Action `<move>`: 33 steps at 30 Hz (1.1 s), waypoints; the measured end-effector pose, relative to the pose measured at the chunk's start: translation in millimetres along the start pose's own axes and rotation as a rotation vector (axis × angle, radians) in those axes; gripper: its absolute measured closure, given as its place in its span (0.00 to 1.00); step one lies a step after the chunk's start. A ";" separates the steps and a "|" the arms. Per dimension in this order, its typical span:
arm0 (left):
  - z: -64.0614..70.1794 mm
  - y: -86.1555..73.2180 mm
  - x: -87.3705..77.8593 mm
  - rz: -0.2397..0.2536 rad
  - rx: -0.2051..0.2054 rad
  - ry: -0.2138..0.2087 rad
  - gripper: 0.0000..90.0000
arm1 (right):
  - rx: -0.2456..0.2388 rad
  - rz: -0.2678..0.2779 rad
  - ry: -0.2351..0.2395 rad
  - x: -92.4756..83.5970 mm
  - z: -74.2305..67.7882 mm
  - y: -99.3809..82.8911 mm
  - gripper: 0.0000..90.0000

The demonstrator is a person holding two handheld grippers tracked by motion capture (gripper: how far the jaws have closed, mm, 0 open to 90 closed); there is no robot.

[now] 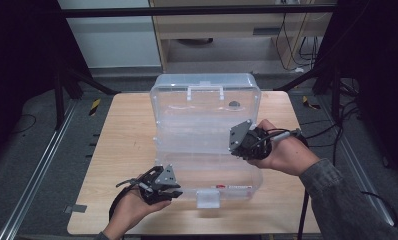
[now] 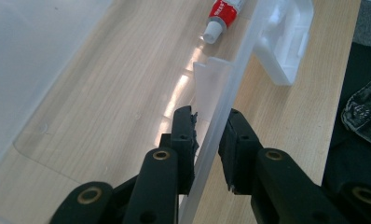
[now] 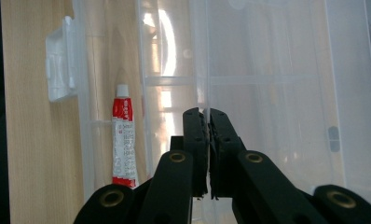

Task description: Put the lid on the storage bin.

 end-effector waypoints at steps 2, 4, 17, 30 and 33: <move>0.0 -0.5 -0.1 0.009 -0.003 -0.003 0.84 | -0.004 -0.001 -0.009 0.1 -3.1 -1.1 0.96; 0.3 -1.2 -0.3 0.018 -0.003 -0.003 0.84 | -0.001 0.004 -0.003 0.1 -5.2 -3.0 0.96; 0.7 -2.7 -0.9 0.036 -0.004 0.001 0.83 | 0.002 0.011 0.018 0.4 -12.8 -6.5 0.96; 2.4 -5.0 -10.3 0.075 -0.013 0.035 0.77 | -0.006 0.010 0.036 2.0 -19.4 -8.6 0.96; 2.9 -5.2 -11.1 0.073 -0.010 0.041 0.76 | -0.005 0.011 0.038 2.6 -21.0 -9.7 0.95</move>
Point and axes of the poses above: each handheld gripper's, and its own axes: x roughly forward along the jaws, y roughly out of its top, z roughly to its right, the point moved 5 cm from there along x, roughly forward along the jaws, and after that the axes turned 6 degrees about z, right-handed, at the moved point
